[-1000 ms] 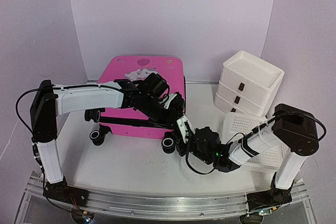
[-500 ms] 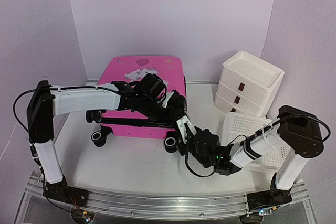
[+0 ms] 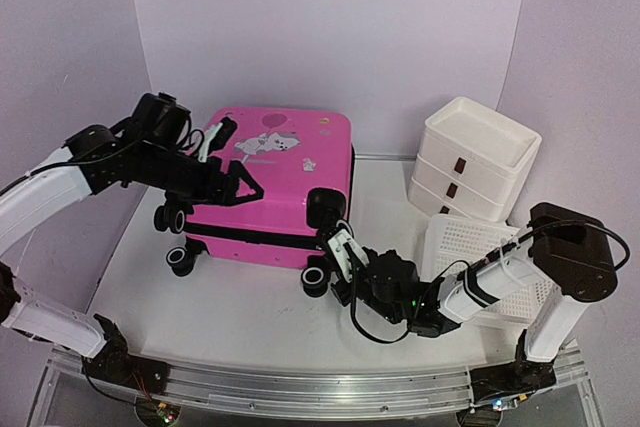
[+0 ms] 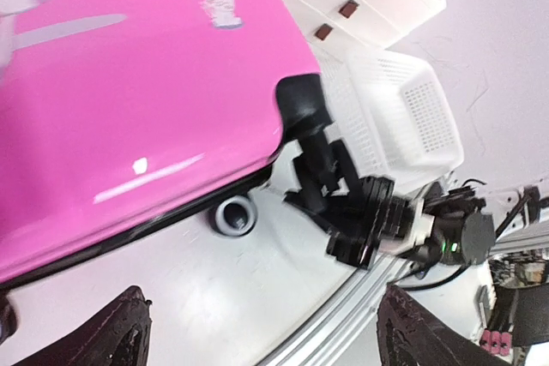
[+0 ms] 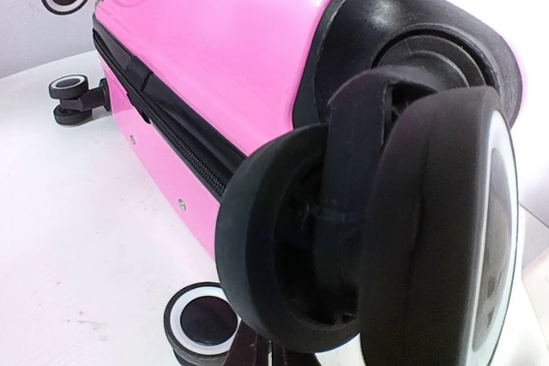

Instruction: Open, take out, and arrange the luggage

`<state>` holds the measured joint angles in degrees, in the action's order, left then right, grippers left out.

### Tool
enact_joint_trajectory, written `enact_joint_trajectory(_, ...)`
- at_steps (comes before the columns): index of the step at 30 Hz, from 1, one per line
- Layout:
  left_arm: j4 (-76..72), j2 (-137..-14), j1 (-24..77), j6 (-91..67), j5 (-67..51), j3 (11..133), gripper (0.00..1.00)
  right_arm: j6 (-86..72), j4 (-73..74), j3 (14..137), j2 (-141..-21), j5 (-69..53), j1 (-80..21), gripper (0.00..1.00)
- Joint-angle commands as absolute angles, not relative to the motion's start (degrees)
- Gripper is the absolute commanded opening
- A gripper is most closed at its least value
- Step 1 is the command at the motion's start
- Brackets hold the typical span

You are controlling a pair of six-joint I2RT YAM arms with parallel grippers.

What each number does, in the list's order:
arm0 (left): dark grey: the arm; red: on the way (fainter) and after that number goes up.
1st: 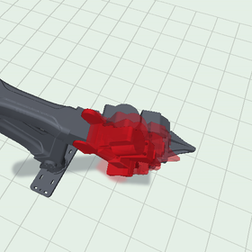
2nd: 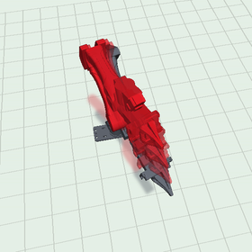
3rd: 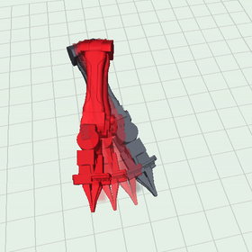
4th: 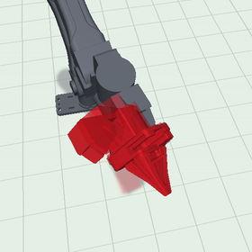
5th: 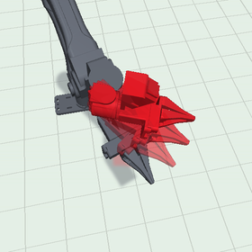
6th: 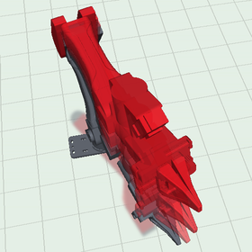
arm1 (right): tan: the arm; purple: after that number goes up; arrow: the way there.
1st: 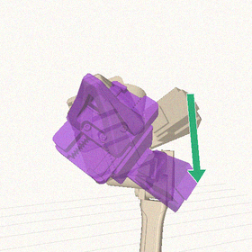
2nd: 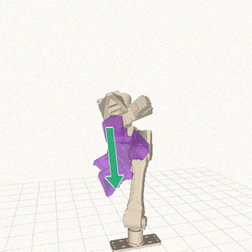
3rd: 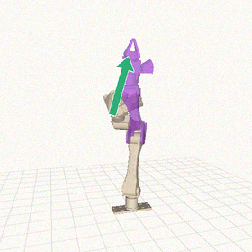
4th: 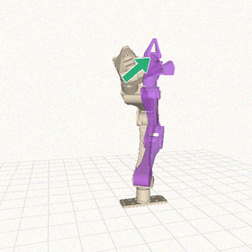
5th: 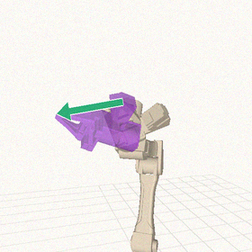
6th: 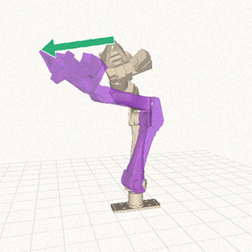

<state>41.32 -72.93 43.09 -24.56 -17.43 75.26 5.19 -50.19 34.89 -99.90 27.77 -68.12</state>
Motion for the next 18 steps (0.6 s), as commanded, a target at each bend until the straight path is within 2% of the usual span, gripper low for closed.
enact_joint_trajectory(1, 56.0, -65.5, 37.0, -22.2, -5.6, 73.5, 0.95, 5.0, -54.1, 35.3, -98.6, 21.6, -69.4, 0.0)
enact_joint_trajectory(8, 57.3, -59.9, 16.5, -20.2, -4.9, 69.0, 0.99, 5.2, -54.0, 34.9, -97.8, 21.7, -69.2, 0.0)
enact_joint_trajectory(14, 51.4, -65.7, 10.3, -15.5, -16.2, 66.6, 0.99, 5.3, -53.7, 34.7, -97.8, 21.4, -68.7, 0.0)
enact_joint_trajectory(18, 50.1, -69.6, 10.4, -14.3, -24.0, 65.5, 0.87, 5.4, -53.2, 34.7, -97.6, 20.4, -67.8, 0.0)
